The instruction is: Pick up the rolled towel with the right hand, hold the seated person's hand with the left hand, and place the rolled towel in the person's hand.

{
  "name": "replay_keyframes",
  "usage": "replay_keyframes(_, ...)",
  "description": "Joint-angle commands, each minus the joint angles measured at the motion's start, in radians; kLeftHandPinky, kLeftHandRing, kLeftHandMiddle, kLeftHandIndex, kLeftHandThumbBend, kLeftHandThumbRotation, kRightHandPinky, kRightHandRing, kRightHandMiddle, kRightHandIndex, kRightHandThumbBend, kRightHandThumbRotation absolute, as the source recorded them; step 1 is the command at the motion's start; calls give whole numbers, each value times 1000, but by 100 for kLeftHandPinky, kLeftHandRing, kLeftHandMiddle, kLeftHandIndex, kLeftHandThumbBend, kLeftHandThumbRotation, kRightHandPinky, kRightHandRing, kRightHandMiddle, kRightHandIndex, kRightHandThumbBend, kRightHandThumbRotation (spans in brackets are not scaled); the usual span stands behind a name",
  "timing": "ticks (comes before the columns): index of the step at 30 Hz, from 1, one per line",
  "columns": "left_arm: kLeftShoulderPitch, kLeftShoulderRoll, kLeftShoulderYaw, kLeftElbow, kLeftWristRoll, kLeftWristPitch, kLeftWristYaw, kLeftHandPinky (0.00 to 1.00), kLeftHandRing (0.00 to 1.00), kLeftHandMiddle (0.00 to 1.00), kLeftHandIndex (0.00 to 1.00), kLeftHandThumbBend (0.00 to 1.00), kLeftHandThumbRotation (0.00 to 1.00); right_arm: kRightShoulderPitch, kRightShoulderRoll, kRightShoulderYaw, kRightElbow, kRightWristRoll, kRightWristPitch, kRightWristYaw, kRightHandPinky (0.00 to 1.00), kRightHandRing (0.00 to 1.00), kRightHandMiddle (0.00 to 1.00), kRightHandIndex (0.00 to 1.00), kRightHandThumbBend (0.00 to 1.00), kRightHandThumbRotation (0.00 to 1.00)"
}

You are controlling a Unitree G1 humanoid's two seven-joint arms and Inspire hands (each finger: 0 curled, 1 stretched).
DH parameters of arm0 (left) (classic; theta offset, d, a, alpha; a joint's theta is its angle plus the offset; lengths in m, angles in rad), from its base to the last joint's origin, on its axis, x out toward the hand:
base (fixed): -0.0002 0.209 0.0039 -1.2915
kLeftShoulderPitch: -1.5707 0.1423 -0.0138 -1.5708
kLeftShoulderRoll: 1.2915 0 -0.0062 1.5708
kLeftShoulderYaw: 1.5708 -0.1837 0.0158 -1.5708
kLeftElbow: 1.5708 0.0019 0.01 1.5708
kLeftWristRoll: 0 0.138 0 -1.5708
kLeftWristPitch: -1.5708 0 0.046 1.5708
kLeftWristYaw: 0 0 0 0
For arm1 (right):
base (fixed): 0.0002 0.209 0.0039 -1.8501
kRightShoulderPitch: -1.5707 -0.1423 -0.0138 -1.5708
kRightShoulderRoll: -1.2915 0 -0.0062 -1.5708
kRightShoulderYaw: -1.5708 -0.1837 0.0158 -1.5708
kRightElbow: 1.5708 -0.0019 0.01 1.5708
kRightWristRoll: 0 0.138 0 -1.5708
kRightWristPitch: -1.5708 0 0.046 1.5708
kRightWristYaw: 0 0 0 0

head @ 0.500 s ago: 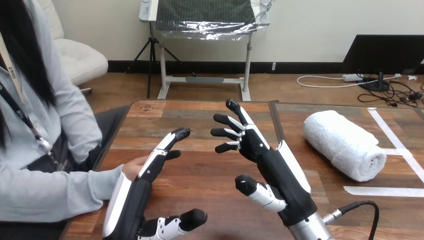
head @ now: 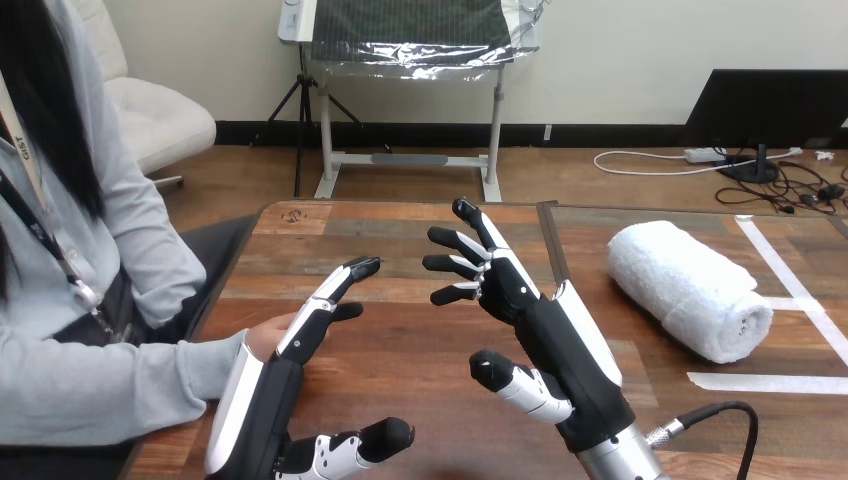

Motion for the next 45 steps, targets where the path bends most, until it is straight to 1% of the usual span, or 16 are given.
replay_keyframes(1, -50, 1, 1, -11, -12, -19, 7, 80, 91, 91, 88, 100, 80, -43, 1, -5, -29, 3, -16, -13, 70, 84, 92, 100, 85, 87)
replay_keyframes(11, -50, 0, 0, -6, -14, -24, 7, 81, 91, 91, 88, 100, 80, -40, -2, -7, -34, -9, -19, -21, 69, 84, 91, 100, 85, 88)
replay_keyframes(15, -52, 1, -2, -5, -19, -24, 4, 81, 91, 91, 88, 100, 80, -42, 0, -6, -32, -5, -17, -20, 68, 83, 91, 100, 85, 89)
replay_keyframes(19, -53, 0, 3, -6, -12, -27, 9, 81, 91, 91, 88, 100, 80, -43, 1, -1, -31, 12, -14, -7, 68, 83, 92, 100, 85, 89)
replay_keyframes(26, -54, -1, 3, -2, -15, -31, 10, 81, 91, 90, 89, 100, 80, -44, 0, -2, -27, 12, -17, -8, 69, 84, 92, 100, 85, 88)
replay_keyframes(36, -48, -2, 5, -12, -13, -21, 10, 82, 91, 90, 89, 100, 81, -44, -1, -6, -29, 4, -22, -16, 69, 84, 92, 100, 85, 88)
replay_keyframes(41, -47, -3, 8, -15, -9, -19, 14, 82, 91, 90, 89, 100, 81, -46, -4, -8, -30, -2, -24, -21, 69, 85, 92, 100, 83, 88)
replay_keyframes(45, -47, -4, 9, -14, -11, -22, 14, 82, 91, 90, 89, 100, 81, -49, -6, -9, -32, 4, -24, -18, 69, 85, 92, 100, 83, 88)
